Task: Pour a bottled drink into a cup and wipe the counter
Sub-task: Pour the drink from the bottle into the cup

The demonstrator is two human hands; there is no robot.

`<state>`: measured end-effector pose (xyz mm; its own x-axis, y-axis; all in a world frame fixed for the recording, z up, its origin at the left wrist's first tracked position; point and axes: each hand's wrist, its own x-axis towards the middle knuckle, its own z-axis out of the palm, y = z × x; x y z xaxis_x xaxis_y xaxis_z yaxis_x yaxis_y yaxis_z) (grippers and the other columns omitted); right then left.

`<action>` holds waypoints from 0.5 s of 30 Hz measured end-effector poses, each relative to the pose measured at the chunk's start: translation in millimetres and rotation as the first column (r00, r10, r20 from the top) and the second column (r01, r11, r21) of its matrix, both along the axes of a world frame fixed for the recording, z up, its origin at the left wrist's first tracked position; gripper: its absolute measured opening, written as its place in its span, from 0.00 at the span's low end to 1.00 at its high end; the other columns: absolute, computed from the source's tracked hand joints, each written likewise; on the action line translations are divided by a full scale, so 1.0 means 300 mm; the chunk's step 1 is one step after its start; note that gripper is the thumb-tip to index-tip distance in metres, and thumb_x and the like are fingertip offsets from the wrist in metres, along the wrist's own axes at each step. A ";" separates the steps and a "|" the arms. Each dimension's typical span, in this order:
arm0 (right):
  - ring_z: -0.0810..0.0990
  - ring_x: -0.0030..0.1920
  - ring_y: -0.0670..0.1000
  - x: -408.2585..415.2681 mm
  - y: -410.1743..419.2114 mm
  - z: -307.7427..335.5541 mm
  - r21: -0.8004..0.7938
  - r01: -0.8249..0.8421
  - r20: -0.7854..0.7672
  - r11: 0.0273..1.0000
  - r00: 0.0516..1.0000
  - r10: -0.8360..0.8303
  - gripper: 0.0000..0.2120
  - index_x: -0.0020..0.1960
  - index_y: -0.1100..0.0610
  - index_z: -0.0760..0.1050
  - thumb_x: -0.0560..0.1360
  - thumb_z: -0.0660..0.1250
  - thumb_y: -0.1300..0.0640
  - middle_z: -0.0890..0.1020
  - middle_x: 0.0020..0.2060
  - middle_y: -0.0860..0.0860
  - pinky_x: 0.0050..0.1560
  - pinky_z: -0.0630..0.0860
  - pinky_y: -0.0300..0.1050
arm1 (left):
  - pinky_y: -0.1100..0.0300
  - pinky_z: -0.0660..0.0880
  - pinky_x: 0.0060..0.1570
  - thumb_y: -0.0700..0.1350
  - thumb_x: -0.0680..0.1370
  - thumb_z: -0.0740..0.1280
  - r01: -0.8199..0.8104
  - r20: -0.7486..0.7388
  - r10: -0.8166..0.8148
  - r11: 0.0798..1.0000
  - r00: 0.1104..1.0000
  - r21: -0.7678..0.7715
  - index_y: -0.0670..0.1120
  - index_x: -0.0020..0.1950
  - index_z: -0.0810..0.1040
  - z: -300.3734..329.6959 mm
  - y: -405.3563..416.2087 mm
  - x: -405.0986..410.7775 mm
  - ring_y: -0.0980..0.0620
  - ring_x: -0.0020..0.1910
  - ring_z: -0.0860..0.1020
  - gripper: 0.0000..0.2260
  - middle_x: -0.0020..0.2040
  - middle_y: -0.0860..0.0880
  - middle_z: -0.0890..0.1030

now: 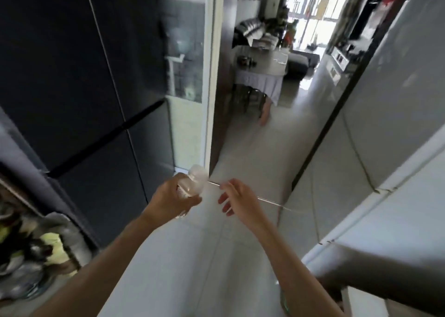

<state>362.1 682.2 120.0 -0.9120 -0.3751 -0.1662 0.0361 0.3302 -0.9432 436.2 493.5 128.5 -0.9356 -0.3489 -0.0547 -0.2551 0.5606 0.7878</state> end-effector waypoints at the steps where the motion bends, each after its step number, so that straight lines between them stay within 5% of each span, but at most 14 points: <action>1: 0.78 0.28 0.50 -0.031 -0.082 0.009 0.002 -0.033 0.001 0.999 0.999 0.033 0.08 0.48 0.54 0.77 0.82 0.62 0.53 0.83 0.33 0.51 0.31 0.75 0.44 | 0.68 0.69 0.37 0.49 0.71 0.80 -0.045 -0.007 0.045 0.999 0.999 0.018 0.51 0.60 0.77 0.000 -0.069 -0.011 0.54 0.44 0.78 0.20 0.49 0.52 0.81; 15: 0.81 0.31 0.57 -0.447 -0.938 -0.013 -0.043 -0.377 0.153 0.925 0.913 0.379 0.13 0.53 0.59 0.76 0.83 0.61 0.50 0.84 0.40 0.59 0.29 0.79 0.44 | 0.73 0.73 0.30 0.46 0.71 0.79 -0.504 -0.081 0.513 0.856 0.854 0.112 0.58 0.48 0.75 -0.023 -0.719 -0.176 0.64 0.36 0.79 0.15 0.42 0.58 0.81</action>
<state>228.1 400.8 116.1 -0.6644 -0.6900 -0.2872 0.0572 0.3362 -0.9401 383.4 277.7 121.5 -0.6305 -0.7760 -0.0179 -0.4009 0.3058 0.8636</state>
